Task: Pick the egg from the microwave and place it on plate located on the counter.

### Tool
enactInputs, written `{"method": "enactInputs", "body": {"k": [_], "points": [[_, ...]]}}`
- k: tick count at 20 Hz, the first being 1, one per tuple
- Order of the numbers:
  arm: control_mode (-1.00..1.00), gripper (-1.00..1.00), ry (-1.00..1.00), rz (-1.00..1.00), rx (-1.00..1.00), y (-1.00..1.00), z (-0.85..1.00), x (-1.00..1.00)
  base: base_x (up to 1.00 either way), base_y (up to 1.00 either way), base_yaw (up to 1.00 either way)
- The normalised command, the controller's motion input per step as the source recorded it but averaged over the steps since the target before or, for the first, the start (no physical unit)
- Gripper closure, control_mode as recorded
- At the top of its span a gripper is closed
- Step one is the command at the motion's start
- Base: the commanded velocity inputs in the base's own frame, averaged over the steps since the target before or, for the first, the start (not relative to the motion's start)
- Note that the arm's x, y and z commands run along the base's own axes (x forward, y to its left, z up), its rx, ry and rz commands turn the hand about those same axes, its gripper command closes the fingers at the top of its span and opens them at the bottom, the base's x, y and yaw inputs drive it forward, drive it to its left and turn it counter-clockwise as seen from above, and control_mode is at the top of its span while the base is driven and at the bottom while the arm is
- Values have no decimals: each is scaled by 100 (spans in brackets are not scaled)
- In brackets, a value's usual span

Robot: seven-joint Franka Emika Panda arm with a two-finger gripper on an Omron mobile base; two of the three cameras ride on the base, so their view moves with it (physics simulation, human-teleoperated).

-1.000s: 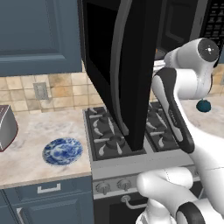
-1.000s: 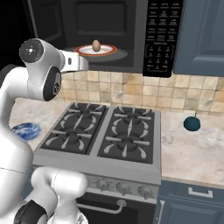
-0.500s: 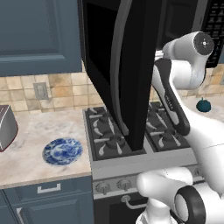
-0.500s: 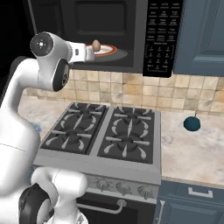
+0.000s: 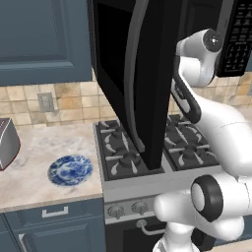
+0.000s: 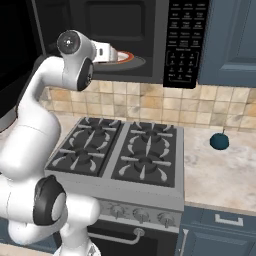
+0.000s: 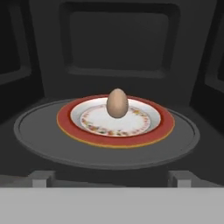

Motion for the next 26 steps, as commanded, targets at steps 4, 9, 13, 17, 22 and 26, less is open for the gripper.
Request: {"method": "enactInputs", "body": {"k": [4, 9, 13, 17, 22, 26], "points": [[-100, -100, 0, 0, 0, 0, 6, 79, 0, 0, 0], [-100, -100, 1, 0, 0, 0, 13, 65, 0, 0, 0], [-100, -100, 4, 0, 0, 0, 18, 47, 0, 0, 0], [-100, -100, 3, 0, 0, 0, 12, 41, 0, 0, 0], [-100, -100, 5, 0, 0, 0, 9, 29, 0, 0, 0], [-100, -100, 2, 0, 0, 0, 0, 25, 0, 0, 0]]}}
